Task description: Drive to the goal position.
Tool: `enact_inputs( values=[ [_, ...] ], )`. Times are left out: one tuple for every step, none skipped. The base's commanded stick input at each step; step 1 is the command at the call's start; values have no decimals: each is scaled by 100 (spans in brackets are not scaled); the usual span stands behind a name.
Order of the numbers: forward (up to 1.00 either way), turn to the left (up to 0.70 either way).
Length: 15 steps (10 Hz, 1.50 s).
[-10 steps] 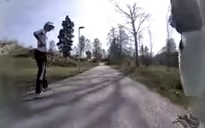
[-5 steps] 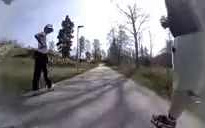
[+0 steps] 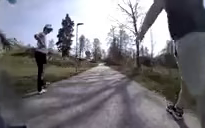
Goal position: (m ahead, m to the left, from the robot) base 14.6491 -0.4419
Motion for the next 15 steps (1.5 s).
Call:
enact_inputs(
  values=[
    [100,0],
    [100,0],
    [100,0],
    [100,0],
    [100,0],
    [100,0],
    [100,0],
    [100,0],
    [100,0],
    [100,0],
    [100,0],
    [100,0],
    [100,0],
    [100,0],
    [100,0]
  ],
)
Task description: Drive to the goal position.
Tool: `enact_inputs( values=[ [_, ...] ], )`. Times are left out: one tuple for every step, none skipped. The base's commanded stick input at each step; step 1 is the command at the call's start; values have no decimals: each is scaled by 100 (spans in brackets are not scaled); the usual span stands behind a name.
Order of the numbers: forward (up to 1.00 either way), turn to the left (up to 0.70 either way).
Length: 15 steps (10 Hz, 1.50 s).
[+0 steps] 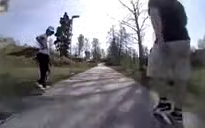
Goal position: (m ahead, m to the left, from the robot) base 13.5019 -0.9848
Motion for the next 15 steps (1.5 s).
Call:
enact_inputs(
  values=[
    [100,0],
    [100,0],
    [100,0],
    [100,0],
    [100,0],
    [100,0],
    [100,0],
    [100,0],
    [100,0],
    [100,0],
    [100,0],
    [100,0],
    [100,0],
    [100,0],
    [100,0]
  ],
)
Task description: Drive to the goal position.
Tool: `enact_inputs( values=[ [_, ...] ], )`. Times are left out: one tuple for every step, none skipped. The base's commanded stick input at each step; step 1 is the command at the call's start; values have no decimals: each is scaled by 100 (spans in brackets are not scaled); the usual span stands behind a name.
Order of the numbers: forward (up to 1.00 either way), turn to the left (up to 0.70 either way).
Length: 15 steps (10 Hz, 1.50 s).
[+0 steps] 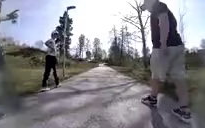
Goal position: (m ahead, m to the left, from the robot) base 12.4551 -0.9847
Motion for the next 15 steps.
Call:
enact_inputs(
  values=[
    [100,0],
    [100,0],
    [100,0],
    [100,0],
    [100,0],
    [100,0],
    [100,0],
    [100,0],
    [100,0],
    [100,0],
    [100,0],
    [100,0],
    [100,0],
    [100,0],
    [100,0]
  ],
)
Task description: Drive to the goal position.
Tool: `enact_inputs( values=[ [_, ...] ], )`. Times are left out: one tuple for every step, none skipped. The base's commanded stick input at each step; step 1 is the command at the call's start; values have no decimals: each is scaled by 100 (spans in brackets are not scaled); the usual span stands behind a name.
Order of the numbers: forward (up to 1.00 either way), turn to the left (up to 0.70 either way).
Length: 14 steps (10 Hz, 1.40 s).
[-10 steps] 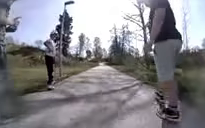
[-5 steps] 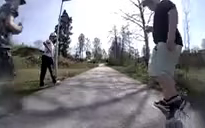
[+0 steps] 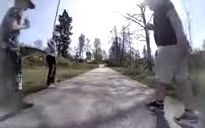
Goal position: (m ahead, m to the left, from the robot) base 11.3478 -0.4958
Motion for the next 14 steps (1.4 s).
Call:
enact_inputs(
  values=[
    [100,0],
    [100,0],
    [100,0],
    [100,0],
    [100,0],
    [100,0],
    [100,0],
    [100,0],
    [100,0],
    [100,0],
    [100,0],
    [100,0],
    [100,0],
    [100,0]
  ],
)
